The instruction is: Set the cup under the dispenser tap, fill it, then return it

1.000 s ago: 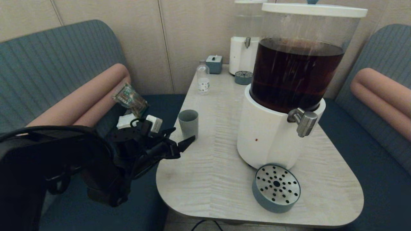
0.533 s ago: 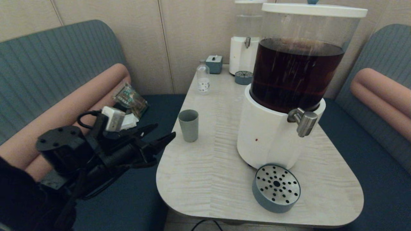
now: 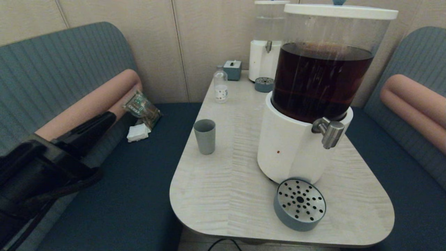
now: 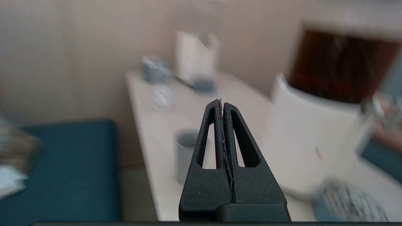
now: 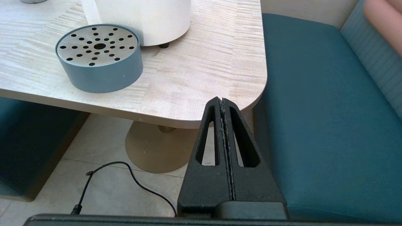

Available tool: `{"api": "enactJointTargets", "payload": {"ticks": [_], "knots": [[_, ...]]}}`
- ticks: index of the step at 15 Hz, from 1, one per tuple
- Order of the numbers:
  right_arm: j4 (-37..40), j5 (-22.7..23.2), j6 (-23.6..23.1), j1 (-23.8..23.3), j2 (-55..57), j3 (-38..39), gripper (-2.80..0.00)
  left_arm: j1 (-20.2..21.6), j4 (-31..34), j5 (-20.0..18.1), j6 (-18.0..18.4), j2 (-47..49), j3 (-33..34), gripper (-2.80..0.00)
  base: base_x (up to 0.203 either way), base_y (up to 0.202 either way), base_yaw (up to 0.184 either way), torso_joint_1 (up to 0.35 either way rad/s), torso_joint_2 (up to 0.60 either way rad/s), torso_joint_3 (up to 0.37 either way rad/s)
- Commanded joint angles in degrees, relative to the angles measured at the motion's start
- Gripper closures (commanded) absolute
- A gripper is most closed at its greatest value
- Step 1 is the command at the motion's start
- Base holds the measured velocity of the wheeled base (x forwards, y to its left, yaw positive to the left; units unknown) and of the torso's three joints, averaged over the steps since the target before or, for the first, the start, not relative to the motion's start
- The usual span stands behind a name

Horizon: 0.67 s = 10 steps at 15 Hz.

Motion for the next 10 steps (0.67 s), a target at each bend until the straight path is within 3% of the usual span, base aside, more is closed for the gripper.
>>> {"api": "enactJointTargets", "payload": {"ticks": [1,5,8,10], "knots": [[0.1,0.0,0.0,0.0,-0.1,0.0,0.0,2.4,-0.2,2.9,-1.2,-8.4,1.1,0.0,0.0,0.0,0.0,0.0,0.0,0.0],[0.0,0.0,0.0,0.0,-0.1,0.0,0.0,13.8,0.2,5.8,-2.6,-19.4,4.6,0.0,0.0,0.0,0.0,0.0,0.0,0.0],[0.0,0.0,0.0,0.0,-0.1,0.0,0.0,17.1,1.6,6.1,-2.7,-30.4,8.7,0.0,0.0,0.0,0.0,0.0,0.0,0.0],[0.1,0.0,0.0,0.0,-0.1,0.0,0.0,17.6,7.8,6.0,-2.7,-39.7,9.6,0.0,0.0,0.0,0.0,0.0,0.0,0.0]]}}
